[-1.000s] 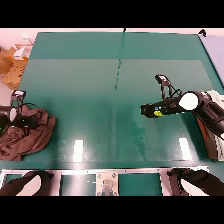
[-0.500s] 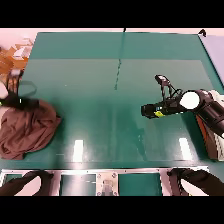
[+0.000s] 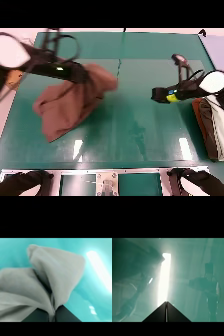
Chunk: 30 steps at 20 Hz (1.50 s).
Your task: Fold the shirts.
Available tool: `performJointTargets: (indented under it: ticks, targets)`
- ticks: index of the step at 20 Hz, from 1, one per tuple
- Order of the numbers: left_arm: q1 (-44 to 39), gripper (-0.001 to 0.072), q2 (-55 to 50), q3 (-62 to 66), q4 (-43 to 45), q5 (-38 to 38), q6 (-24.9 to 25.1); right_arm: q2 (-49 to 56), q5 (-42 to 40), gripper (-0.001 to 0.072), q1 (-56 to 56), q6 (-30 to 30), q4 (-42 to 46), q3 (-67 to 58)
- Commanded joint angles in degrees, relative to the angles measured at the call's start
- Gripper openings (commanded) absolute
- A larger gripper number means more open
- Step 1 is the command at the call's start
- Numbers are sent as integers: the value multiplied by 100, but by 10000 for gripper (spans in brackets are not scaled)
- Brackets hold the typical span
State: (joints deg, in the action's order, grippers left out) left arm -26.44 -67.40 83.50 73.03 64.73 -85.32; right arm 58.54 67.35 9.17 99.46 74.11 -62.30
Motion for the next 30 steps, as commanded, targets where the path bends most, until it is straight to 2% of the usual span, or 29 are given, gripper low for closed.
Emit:
performJointTargets:
  ticks: [1, 2, 3, 4, 6, 9, 10, 11, 12, 14, 16, 18, 23, 28, 30]
  targets:
    - [-761, 21, -909, 131, -658, -820, -15, -4, 184, 26, -490, 0, -4, -330]
    - [-811, 275, -1228, 131, -730, -1047, -17, -2, 232, 98, -581, 0, -2, -328]
    - [-798, 666, -1449, 138, -754, -1167, -109, -2, 343, 225, -662, 0, -2, -328]
    - [-673, 719, -1569, 138, -745, -1178, -313, -2, 470, 290, -715, 0, 0, -328]
    - [-164, 720, -1543, 192, -721, -935, -317, -2, 728, 290, -817, -2, 7, -328]
    - [1012, 720, -1427, 579, -457, 166, -315, -2, 811, 293, -774, 0, -61, -103]
    - [1449, 720, -1397, 636, -341, 490, -317, -2, 772, 346, -697, 2, -111, 105]
    - [1832, 720, -1377, 634, -225, 741, -317, -2, 656, 465, -570, 4, -227, 420]
    - [2170, 720, -1381, 623, -55, 944, -317, -2, 455, 499, -415, 4, -426, 809]
    - [2774, 720, -1381, 358, 72, 960, -315, 0, -291, 500, -17, 2, -1086, 1690]
    - [3167, 720, -1381, -149, 66, 737, -245, 4, -1421, 500, 463, 0, -1775, 2533]
    - [3377, 720, -1399, -726, 2, 232, -85, 103, -2210, 499, 669, 2, -1954, 2933]
    - [3399, 720, -1982, -1078, -776, -977, 431, 378, -2341, 497, -245, -7, -1965, 2850]
    - [3399, 720, -2802, -1060, -1233, -1912, 590, 807, -2345, 479, -737, -376, -2260, 2815]
    - [3399, 720, -3025, -1060, -2092, -2229, 1161, 1161, -2439, 479, -695, -702, -2673, 2780]
